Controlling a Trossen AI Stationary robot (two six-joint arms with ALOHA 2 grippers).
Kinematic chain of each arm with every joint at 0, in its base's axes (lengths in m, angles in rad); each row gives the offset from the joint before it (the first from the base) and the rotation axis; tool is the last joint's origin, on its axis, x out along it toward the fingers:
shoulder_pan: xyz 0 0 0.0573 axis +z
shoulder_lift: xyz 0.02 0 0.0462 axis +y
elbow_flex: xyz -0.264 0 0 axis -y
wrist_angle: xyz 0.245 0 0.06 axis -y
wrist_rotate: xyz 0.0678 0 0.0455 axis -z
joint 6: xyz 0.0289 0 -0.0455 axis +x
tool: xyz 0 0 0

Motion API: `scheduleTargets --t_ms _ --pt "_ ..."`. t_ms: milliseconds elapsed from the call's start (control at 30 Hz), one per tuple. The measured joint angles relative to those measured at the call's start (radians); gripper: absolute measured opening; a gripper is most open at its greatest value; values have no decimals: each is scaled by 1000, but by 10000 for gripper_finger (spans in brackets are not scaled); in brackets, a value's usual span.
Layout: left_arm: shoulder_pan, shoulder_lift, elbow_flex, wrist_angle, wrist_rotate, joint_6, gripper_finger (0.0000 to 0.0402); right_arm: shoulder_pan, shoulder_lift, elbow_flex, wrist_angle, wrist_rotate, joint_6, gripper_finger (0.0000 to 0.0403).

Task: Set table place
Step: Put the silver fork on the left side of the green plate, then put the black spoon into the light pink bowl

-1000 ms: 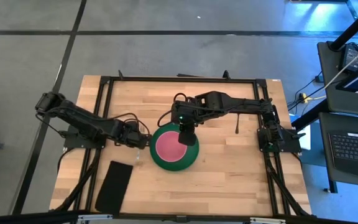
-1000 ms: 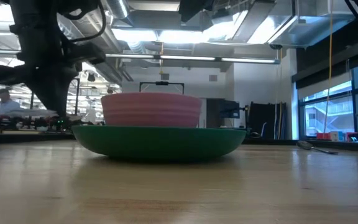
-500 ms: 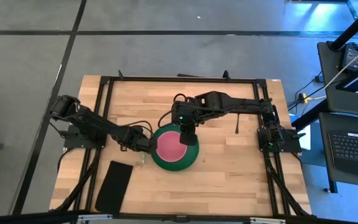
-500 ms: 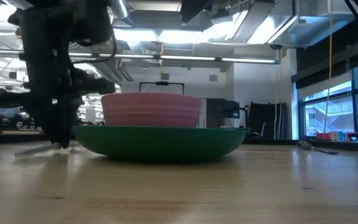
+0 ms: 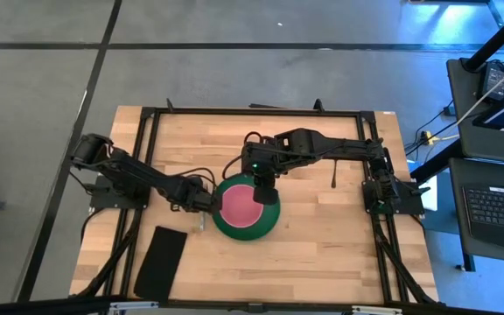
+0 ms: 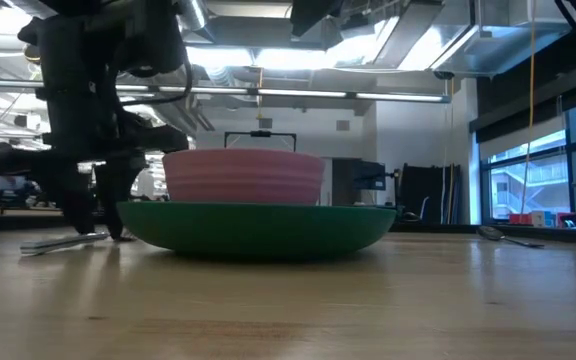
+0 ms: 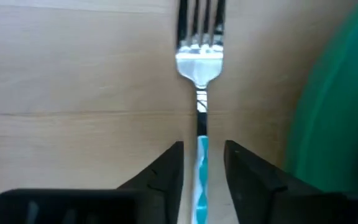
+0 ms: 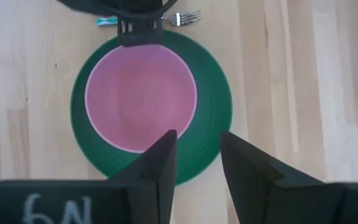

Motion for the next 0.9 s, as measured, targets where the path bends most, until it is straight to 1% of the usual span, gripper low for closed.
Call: scheduleTargets --t_ms 133,233,300,400,500,633,800,900 --pt "0 -45 1 4 0 1 131 0 0 0 -20 0 -29 122" --pt "0 -80 1 -4 10 2 138 -9 0 0 -109 -2 21 114" --pt "0 -102 1 -4 12 2 138 -23 0 0 -175 -1 70 107" --pt "0 -140 1 -2 12 10 133 -41 -4 -3 -177 -4 113 97" --pt "2 -176 2 -3 12 52 128 -56 -22 -4 -178 -7 127 90" --pt "9 -228 3 -11 12 98 124 -101 -69 -5 -179 1 181 87" --pt "18 -283 3 -37 12 156 124 -141 -147 -5 -180 99 327 89" --pt "28 -310 3 -39 11 188 124 -143 -218 -72 -180 109 422 89"
